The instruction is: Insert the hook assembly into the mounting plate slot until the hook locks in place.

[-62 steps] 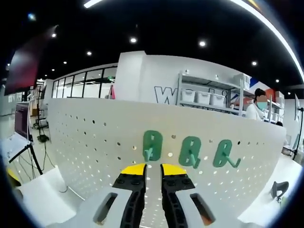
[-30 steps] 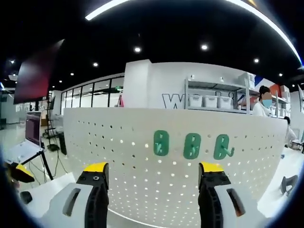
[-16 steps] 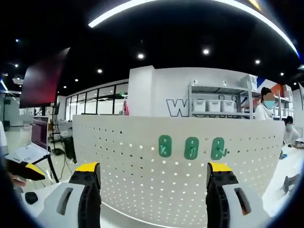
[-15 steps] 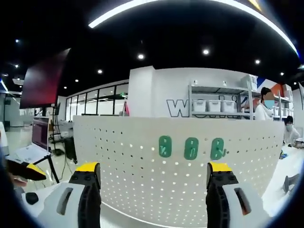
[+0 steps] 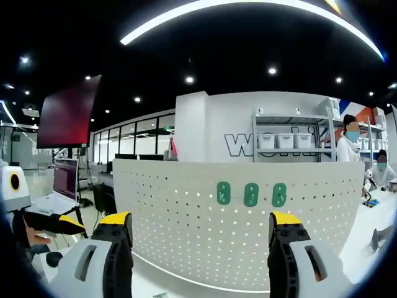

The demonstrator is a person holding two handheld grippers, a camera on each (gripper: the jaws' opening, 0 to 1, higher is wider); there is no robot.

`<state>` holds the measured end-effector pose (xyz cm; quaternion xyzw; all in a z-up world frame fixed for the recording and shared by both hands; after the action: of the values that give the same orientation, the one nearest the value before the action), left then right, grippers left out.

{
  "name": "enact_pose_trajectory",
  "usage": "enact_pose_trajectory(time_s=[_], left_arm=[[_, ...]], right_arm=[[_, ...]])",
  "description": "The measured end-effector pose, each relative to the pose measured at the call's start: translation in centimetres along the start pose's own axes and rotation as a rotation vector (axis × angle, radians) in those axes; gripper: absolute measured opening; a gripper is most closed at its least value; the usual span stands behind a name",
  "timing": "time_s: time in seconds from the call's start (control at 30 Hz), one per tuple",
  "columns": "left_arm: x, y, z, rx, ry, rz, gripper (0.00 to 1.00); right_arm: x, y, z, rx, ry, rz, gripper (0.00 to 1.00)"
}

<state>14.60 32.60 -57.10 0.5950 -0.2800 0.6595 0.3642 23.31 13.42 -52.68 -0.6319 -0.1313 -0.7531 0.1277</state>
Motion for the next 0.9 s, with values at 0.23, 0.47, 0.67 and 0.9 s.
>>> enact_pose_trajectory(time_s=[0.23,0.47,0.67,0.9], left_arm=[[0.0,0.6,-0.4,0.015,-0.007,0.006,0.9],[-0.3,1.0,-1.0,0.039,-0.017,0.006,0.9],[-0.7,1.9,-1.3,0.049,-0.028,0.003,0.9],[-1.2,2.4,-2.1,0.076,-0.045,-0.001,0.9]], right_arm=[[0.3,-1.1,-2.0,0.042,-0.005,0.0,0.92],[-0.7,-1.5,-4.6,0.083,-0.047,0.007,0.92],[-1.5,-1.8,-6.3,0.108,-0.079,-0.003,0.91],[-2.5,-2.6,-8.0,0.155,-0.119,-0.002,0.91]])
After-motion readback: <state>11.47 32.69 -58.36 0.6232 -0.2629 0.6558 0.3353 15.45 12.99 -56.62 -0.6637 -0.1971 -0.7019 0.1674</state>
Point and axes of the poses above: the point that each gripper's makers call its tool centre point, and the gripper's own axes: z roughly forward along the fingers, y roughly to its right, x roughly out of its top, the point moved 7 cm from there along -z, roughly backward along the fingers, and after that the axes turned 7 degrees about y, right-handed, at the moved point
